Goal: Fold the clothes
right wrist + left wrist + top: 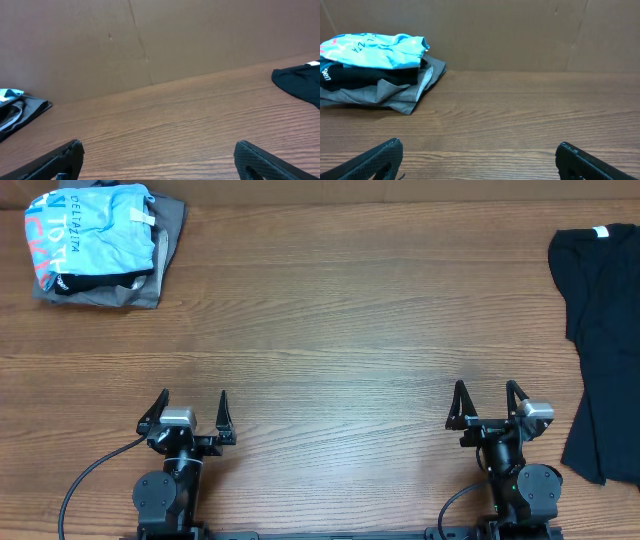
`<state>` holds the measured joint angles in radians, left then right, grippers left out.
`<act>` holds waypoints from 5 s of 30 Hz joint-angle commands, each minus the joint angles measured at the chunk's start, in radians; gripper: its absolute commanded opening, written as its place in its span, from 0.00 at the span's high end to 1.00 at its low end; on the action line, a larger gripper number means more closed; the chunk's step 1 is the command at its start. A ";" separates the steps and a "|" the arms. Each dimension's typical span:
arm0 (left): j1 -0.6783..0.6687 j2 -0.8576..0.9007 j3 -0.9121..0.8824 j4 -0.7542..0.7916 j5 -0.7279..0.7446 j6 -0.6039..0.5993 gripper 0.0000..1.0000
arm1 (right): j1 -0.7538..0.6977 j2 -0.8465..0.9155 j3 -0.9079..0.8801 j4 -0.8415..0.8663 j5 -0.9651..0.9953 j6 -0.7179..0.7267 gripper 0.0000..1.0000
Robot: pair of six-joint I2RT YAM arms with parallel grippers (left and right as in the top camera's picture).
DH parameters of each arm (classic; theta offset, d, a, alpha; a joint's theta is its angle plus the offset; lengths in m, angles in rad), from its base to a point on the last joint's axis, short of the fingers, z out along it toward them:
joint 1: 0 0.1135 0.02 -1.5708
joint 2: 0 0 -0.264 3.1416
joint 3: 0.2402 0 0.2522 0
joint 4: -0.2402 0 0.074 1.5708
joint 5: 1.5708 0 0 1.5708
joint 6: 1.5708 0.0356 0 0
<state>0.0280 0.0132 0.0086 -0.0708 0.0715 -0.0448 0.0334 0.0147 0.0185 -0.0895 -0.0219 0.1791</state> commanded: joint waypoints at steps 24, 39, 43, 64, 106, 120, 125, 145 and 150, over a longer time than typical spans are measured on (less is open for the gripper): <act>0.006 -0.008 -0.004 -0.001 0.000 0.023 0.00 | -0.003 -0.012 -0.011 0.006 0.001 -0.008 0.00; 0.006 -0.008 -0.004 -0.001 0.000 0.023 0.00 | -0.003 -0.012 -0.011 0.007 0.001 -0.008 0.00; 0.006 -0.008 -0.004 -0.001 0.000 0.023 0.00 | -0.003 -0.012 -0.011 0.006 0.001 -0.008 0.00; 0.006 -0.008 -0.004 0.000 0.000 0.023 0.00 | -0.002 -0.012 -0.010 0.047 -0.261 0.384 0.00; 0.006 -0.008 -0.004 -0.001 0.000 0.023 0.00 | -0.508 1.750 1.498 -0.599 0.053 0.029 0.00; 0.006 -0.008 -0.004 -0.001 0.000 0.023 0.00 | -0.692 2.008 1.498 -0.482 0.043 0.023 0.00; 0.006 -0.008 -0.004 -0.001 0.000 0.023 0.00 | -0.704 2.060 1.498 -0.449 0.034 -0.076 0.00; 0.006 -0.008 -0.004 -0.001 0.000 0.023 0.00 | -0.702 2.168 1.497 -0.280 0.046 -0.101 0.37; 0.006 -0.008 -0.004 -0.001 0.000 0.023 0.00 | -0.702 2.168 1.497 -0.278 0.047 -0.101 0.45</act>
<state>0.0280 0.0132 0.0086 -0.0708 0.0715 -0.0444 -0.6716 2.1761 1.4914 -0.3744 0.0307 0.0780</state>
